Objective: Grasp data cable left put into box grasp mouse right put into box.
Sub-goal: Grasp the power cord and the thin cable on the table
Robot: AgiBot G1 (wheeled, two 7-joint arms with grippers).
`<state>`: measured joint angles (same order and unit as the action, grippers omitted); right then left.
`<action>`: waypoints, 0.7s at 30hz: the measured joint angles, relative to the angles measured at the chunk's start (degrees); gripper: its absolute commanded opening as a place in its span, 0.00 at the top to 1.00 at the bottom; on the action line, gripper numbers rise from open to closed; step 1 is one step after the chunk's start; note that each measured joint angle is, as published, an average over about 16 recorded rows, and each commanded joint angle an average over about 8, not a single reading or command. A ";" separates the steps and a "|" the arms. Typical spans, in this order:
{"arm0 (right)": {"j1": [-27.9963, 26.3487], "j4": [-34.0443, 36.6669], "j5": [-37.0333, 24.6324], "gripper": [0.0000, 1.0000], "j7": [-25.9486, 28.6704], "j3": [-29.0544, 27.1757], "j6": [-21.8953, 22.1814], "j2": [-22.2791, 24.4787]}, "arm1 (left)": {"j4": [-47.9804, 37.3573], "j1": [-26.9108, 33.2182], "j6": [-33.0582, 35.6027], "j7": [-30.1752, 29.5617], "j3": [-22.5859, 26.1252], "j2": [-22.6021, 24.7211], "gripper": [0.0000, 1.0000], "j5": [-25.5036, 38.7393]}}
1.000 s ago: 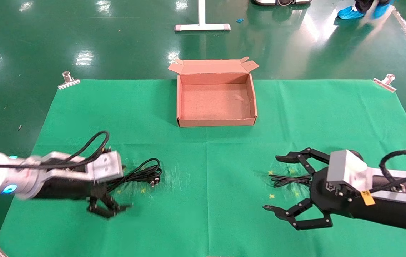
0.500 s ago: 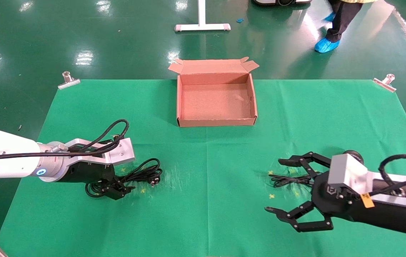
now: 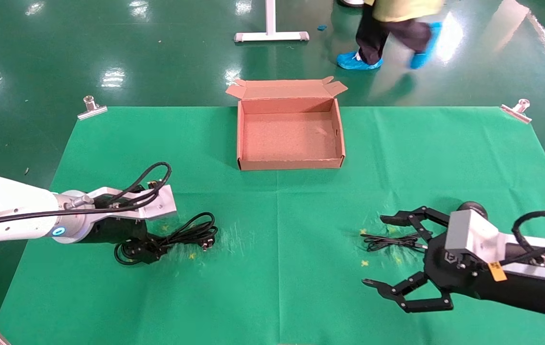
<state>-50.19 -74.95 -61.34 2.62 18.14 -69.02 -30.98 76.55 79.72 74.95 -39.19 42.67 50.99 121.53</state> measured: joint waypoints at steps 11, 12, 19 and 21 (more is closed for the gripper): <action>-0.90 0.59 -5.45 0.00 1.63 1.93 1.84 -0.07 | 0.11 0.02 0.11 -1.02 0.03 0.09 0.00 0.63; -1.27 0.81 -6.63 0.00 2.06 2.38 2.18 -0.25 | 0.11 0.03 0.15 -1.03 0.04 0.10 0.00 0.62; -5.43 4.04 -16.09 0.00 5.79 6.13 4.59 -2.98 | 0.09 0.10 0.29 -1.03 0.07 0.12 0.00 0.59; -7.05 5.45 -18.63 0.00 6.84 7.19 5.11 -4.20 | 0.09 0.10 0.29 -1.03 0.07 0.12 0.00 0.59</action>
<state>-57.24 -69.50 -79.98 9.47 25.33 -63.91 -35.18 76.65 79.82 75.24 -40.22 42.73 51.11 122.12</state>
